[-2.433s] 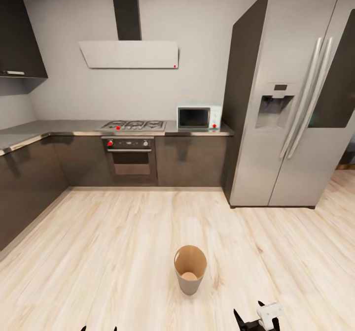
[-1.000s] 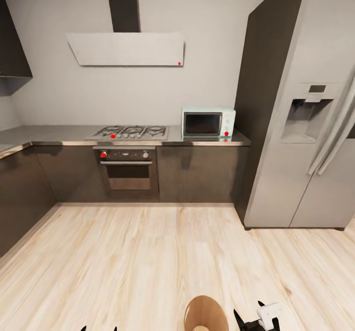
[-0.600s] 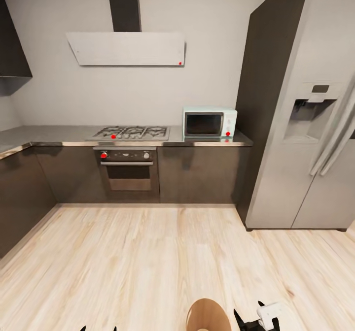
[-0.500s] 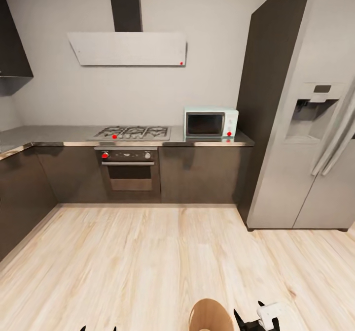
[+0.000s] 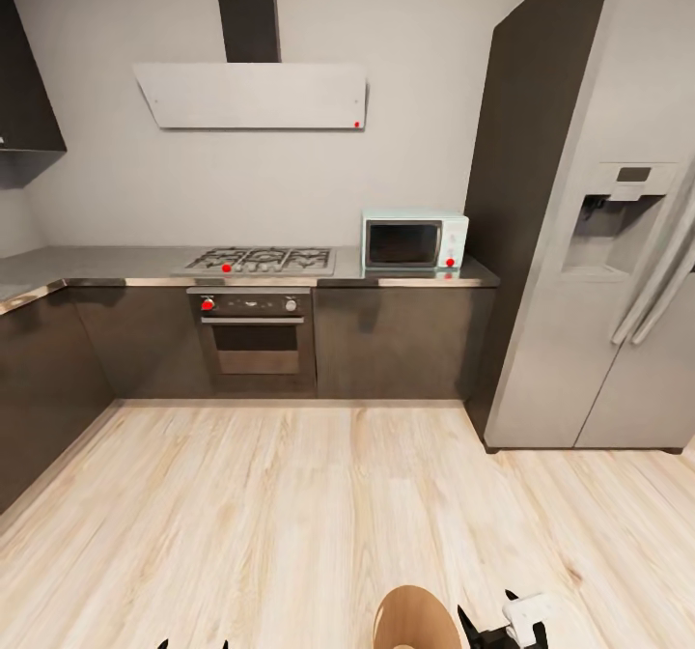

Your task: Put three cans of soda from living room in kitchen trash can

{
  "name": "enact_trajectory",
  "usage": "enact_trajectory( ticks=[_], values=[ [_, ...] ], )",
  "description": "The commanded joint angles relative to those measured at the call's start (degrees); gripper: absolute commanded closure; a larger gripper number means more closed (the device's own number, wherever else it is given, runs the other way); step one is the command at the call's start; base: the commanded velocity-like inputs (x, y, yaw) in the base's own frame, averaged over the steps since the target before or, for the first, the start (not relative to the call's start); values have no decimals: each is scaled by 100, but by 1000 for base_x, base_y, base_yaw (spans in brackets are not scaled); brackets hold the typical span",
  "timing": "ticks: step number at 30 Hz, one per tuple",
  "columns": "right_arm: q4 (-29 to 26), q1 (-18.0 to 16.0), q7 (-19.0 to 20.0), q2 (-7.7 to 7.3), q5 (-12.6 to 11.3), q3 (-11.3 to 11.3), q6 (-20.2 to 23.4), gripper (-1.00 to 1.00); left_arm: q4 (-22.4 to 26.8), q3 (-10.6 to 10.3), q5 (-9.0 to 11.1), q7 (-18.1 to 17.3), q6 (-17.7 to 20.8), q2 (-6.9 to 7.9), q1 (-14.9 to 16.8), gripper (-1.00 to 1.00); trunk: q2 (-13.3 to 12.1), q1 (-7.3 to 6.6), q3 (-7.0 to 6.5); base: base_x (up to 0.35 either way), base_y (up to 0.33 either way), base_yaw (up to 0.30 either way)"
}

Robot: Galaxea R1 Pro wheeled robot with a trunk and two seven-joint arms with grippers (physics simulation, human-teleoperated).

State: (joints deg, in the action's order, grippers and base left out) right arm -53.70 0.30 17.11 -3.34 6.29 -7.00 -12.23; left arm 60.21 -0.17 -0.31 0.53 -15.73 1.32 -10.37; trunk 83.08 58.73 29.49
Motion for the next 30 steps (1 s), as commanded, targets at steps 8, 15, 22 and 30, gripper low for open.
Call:
enact_trajectory(
  ticks=[8,15,22,30],
  values=[
    [-63,-239,4,-3,-167,-36,1055,-100,0,-1,3,0,0,-2,0,-100,0,0,0,0,1,0],
    [-114,-2188,10,-17,-412,-12,5044,-100,0,21,-2,0,0,-6,0,-100,0,0,0,0,0,0],
    [171,-3201,18,-30,-333,116,5484,-100,-7,14,-15,0,0,-8,0,-100,0,0,0,0,0,0],
    [1064,-3941,-6,-353,-173,219,5518,-100,-5,34,-9,0,0,-9,0,-100,40,22,18,0,0,0]
  ],
)
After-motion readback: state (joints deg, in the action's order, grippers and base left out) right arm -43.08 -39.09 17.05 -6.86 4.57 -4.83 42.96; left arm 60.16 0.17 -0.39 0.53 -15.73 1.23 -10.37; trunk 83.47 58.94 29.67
